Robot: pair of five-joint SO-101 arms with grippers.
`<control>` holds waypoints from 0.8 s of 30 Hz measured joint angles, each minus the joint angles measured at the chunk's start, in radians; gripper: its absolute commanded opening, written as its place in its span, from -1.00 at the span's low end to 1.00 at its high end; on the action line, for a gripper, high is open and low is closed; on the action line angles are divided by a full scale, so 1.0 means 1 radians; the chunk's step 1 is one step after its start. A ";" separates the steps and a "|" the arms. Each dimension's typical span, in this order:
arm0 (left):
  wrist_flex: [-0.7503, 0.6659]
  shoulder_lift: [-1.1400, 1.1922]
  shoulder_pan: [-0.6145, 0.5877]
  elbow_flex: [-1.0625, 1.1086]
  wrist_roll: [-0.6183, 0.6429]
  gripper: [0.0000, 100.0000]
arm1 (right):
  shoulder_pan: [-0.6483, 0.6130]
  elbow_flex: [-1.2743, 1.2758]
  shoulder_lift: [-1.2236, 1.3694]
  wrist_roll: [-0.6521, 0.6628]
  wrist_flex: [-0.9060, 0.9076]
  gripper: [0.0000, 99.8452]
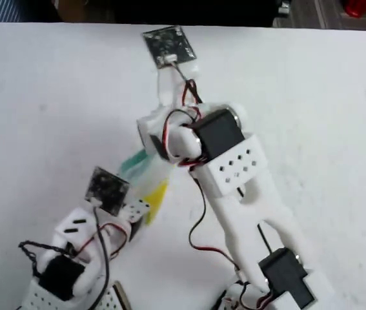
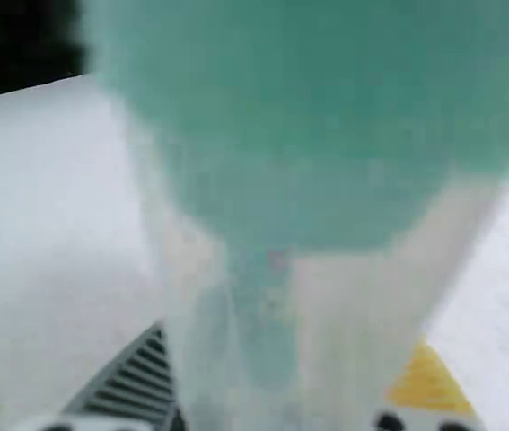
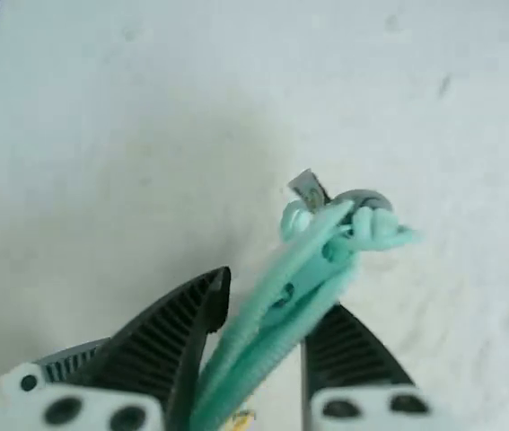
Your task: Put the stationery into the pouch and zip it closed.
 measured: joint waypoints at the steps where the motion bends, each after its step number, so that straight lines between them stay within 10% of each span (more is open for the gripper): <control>1: 0.048 0.000 -0.002 -0.037 0.006 -0.40 | 0.026 0.000 0.000 0.000 -0.011 -0.96; 13: 0.218 -0.015 -0.021 -0.160 0.011 -0.40 | 0.282 -0.126 0.003 0.061 -0.117 -0.96; 24: 0.051 -0.015 -0.322 -0.086 0.055 -0.68 | 0.094 -0.118 0.000 0.976 0.121 -0.96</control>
